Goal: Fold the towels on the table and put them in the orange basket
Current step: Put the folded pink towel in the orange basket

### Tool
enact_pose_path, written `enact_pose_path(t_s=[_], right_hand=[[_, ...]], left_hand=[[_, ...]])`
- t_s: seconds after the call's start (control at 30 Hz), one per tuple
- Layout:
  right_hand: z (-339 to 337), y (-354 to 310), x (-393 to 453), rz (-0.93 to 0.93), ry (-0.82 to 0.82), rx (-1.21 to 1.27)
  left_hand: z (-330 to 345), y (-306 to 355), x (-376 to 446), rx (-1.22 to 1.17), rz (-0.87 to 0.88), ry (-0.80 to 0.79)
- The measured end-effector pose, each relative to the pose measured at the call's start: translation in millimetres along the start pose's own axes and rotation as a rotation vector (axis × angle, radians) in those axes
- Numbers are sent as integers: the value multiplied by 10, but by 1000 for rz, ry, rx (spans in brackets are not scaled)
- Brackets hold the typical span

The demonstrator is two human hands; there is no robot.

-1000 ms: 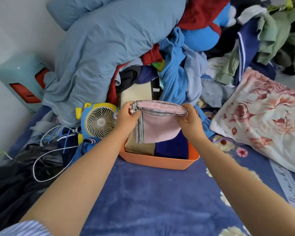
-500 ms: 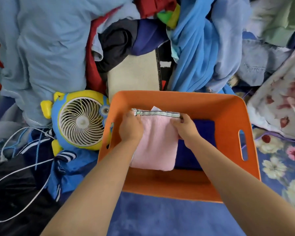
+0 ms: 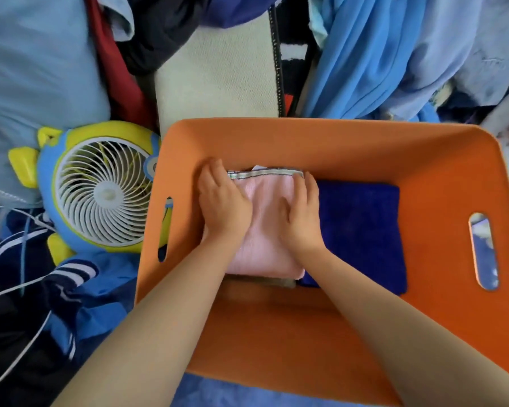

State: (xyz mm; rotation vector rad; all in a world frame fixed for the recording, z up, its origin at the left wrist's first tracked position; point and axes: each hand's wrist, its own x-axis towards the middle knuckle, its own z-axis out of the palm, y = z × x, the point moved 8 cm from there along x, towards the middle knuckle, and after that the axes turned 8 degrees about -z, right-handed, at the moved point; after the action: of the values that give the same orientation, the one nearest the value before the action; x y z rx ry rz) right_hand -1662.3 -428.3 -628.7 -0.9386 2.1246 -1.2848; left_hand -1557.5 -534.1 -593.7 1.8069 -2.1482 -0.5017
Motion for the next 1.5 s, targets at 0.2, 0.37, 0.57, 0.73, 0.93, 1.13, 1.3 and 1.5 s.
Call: enact_pose_path(t_s=[0.2,0.37,0.57,0.73,0.93,1.13,1.3,1.5], right_hand=[[205,53,-117,-56,-59,-224],[360,200,-195,-49,-152,-407],[453,327,-192,-29,-214,-378],[429,343,-160,27,-342,-412],[-47,40,-179,21,-481,-499],[-710,-629,-405,-117,-444,-748],[-1313,-1669,-711,-292,-337,-740],[-2017,-2882,-1335,-479,-182,-685]], left_hand=[[432,-91,-470,341,304,-317],[581,-478,-332,364,252,-346],[726,-546,-283,335,275,-321],[685,-496,-305,371,239,-394],[198,-146,-350,446,263,-419],[-637,311,-555,521,372,-331],[-1696,860,-884,493,412,-177],[-2974,1374,-1502,463,438,-15]])
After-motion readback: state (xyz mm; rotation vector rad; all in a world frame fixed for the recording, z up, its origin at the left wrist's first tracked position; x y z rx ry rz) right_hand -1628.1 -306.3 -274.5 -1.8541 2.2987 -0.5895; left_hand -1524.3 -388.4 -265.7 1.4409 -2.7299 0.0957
